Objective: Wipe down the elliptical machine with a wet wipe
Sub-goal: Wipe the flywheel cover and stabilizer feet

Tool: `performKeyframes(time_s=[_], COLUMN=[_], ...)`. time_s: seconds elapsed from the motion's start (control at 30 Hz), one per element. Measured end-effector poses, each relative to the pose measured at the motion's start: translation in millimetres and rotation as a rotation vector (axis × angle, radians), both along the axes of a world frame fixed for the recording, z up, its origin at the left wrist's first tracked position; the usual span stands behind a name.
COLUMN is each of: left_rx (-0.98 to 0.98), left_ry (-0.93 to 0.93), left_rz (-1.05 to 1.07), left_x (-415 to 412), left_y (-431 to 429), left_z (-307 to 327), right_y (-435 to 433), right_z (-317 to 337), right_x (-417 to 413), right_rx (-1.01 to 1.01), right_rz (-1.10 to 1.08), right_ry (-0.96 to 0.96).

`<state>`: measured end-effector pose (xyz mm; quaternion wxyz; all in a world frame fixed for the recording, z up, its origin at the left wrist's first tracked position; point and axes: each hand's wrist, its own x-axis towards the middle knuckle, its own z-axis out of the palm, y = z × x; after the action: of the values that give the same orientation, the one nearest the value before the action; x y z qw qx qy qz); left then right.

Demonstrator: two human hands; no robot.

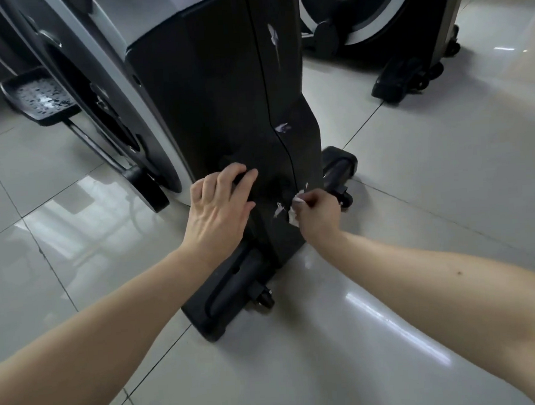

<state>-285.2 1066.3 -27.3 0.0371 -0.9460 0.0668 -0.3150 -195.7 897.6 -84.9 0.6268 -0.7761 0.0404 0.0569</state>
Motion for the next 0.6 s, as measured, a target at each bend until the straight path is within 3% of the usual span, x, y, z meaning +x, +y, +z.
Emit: performKeyframes(time_s=[0.23, 0.4, 0.6], left_rx=[-0.004, -0.038, -0.059], left_ry=[-0.014, 0.036, 0.062], left_rz=[-0.048, -0.036, -0.042], left_x=[-3.6, -7.4, -12.1], left_y=[15.6, 9.3, 8.3], left_z=[-6.8, -12.1, -17.4], right_y=[10.3, 1.3, 10.5], right_z=[49.8, -16.1, 43.1], right_x=[13.6, -4.9, -3.5], right_rx=[0.168, -0.023, 0.098], right_rz=[0.004, 0.053, 0.062], right_ry=[-0.235, -0.010, -0.186])
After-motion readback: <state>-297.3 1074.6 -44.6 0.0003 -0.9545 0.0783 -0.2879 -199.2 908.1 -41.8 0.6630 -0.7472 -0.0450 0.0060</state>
